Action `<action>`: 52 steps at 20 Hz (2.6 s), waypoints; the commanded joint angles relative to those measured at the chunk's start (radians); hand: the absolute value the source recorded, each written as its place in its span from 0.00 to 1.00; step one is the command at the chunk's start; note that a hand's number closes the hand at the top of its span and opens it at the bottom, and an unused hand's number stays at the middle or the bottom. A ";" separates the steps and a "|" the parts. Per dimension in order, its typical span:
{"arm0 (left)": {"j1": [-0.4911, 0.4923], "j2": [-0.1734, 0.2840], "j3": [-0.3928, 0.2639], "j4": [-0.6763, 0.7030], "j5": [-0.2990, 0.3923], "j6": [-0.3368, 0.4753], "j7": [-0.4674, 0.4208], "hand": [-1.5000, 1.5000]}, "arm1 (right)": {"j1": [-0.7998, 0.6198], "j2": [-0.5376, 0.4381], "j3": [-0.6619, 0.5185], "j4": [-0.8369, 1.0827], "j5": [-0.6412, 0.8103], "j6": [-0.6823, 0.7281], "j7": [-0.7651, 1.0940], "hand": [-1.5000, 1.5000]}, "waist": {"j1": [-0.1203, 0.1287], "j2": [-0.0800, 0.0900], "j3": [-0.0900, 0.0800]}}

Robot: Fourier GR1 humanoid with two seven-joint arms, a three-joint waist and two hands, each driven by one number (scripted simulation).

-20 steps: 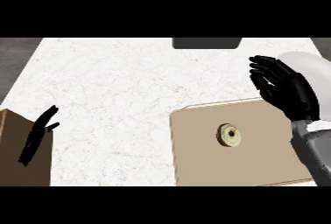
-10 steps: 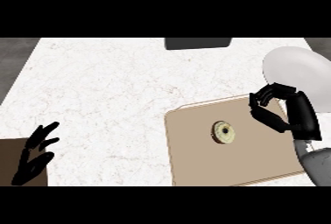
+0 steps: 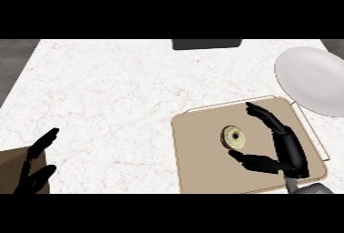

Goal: Pick the cupcake from the tray and place it in the plate

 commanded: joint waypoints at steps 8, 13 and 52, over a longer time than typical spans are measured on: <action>-0.135 -0.127 -0.072 0.022 0.043 0.084 0.117 0.50 | -0.114 -0.249 0.081 -0.018 0.257 0.059 0.294 0.00 | -0.006 0.017 -0.045; -0.122 -0.121 -0.089 0.006 0.051 0.093 0.104 0.50 | -0.130 -0.321 0.168 -0.081 0.265 0.228 0.493 0.00 | 0.002 0.013 -0.046; -0.270 -0.257 -0.079 0.070 -0.085 0.098 0.234 0.50 | -0.298 -0.029 0.150 0.233 0.492 0.434 0.548 1.00 | 0.043 0.010 -0.039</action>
